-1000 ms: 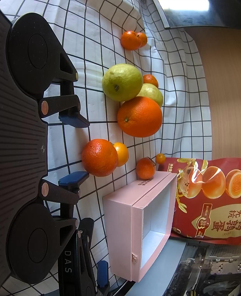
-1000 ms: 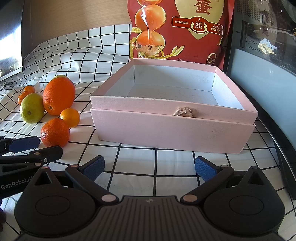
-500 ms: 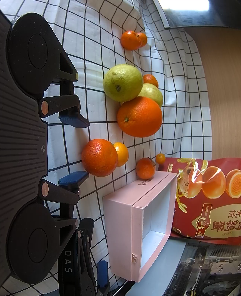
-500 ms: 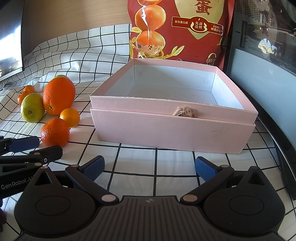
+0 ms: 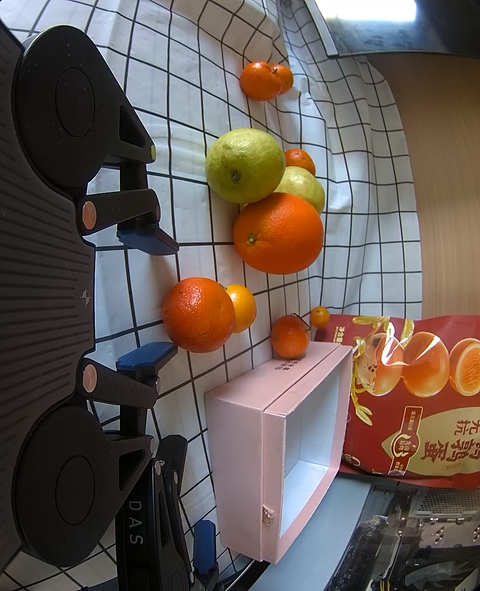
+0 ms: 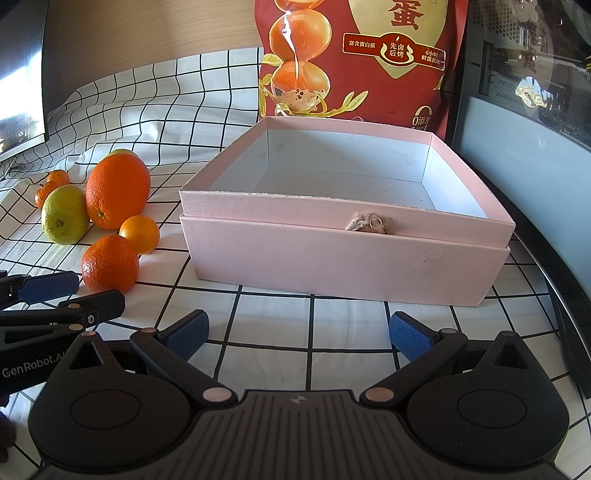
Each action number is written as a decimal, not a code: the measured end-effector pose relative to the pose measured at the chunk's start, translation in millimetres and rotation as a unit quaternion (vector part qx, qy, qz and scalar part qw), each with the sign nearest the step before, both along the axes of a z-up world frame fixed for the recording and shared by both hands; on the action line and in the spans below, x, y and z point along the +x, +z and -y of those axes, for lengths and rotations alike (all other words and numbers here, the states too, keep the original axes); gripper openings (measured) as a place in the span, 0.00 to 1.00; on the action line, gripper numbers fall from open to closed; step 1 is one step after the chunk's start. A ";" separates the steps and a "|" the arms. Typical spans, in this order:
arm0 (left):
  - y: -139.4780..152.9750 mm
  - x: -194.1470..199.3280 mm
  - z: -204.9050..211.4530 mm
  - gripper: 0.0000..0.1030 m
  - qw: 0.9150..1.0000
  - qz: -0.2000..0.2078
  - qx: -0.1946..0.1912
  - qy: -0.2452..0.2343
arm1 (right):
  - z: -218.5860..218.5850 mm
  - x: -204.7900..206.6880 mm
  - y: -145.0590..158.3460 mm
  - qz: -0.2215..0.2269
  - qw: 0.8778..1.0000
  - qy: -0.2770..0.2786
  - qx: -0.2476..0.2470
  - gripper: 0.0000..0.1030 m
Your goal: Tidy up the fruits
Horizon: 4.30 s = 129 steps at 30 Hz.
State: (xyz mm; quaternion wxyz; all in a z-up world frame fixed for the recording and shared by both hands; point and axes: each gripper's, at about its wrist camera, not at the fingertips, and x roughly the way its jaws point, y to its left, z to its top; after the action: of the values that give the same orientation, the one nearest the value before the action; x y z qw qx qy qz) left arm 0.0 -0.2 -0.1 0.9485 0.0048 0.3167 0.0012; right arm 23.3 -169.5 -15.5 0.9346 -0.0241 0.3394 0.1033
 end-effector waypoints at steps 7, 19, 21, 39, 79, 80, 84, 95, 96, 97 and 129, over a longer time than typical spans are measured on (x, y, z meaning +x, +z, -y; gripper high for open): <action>0.0 0.0 0.0 0.57 1.000 0.000 -0.001 0.000 | 0.0 0.0 0.0 0.000 1.000 0.000 0.000 1.00; 0.1 1.3 1.3 0.57 1.000 0.000 -0.001 0.000 | -0.1 -0.1 0.0 0.000 1.000 0.000 0.000 1.00; 0.1 1.3 1.3 0.57 1.000 0.000 -0.001 0.000 | -0.1 -0.1 0.0 0.000 1.000 0.000 0.000 1.00; 6.3 -4.3 -5.1 0.55 0.999 -0.010 0.012 -0.029 | -6.7 5.9 8.7 -0.068 0.998 -0.009 -0.011 1.00; 67.4 3.1 -171.8 0.52 0.982 -0.071 -0.172 0.027 | -128.3 -12.5 47.3 -0.065 0.996 0.048 -0.030 0.72; 68.1 9.9 -169.5 0.52 0.982 -0.071 -0.172 0.029 | -126.4 -16.8 48.6 -0.062 0.997 0.042 -0.032 0.73; 75.6 34.9 -155.3 0.52 0.985 -0.064 -0.158 -0.007 | -111.9 -32.2 52.7 -0.057 0.998 0.009 -0.033 0.75; 64.7 68.2 -150.1 0.52 0.988 -0.090 -0.125 -0.033 | -72.6 -47.6 49.8 -0.078 0.995 -0.067 -0.017 0.75; 64.0 69.5 -151.8 0.52 0.986 -0.091 -0.138 -0.031 | -71.6 -48.1 49.0 -0.080 0.994 -0.069 -0.017 0.75; 63.4 72.0 -152.8 0.52 0.984 -0.091 -0.149 -0.026 | -71.7 -48.2 48.1 -0.083 0.994 -0.070 -0.017 0.75; 31.9 104.1 -159.9 0.67 0.963 -0.160 -0.215 -0.017 | -83.5 -59.6 41.3 -0.107 0.993 -0.031 -0.029 0.76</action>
State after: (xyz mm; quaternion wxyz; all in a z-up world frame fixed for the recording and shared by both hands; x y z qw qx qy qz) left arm 104.1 159.7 31.8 0.8641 -0.1936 0.4570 -0.0833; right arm -36.3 -86.0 25.8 0.8948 -0.0296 0.4405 0.0665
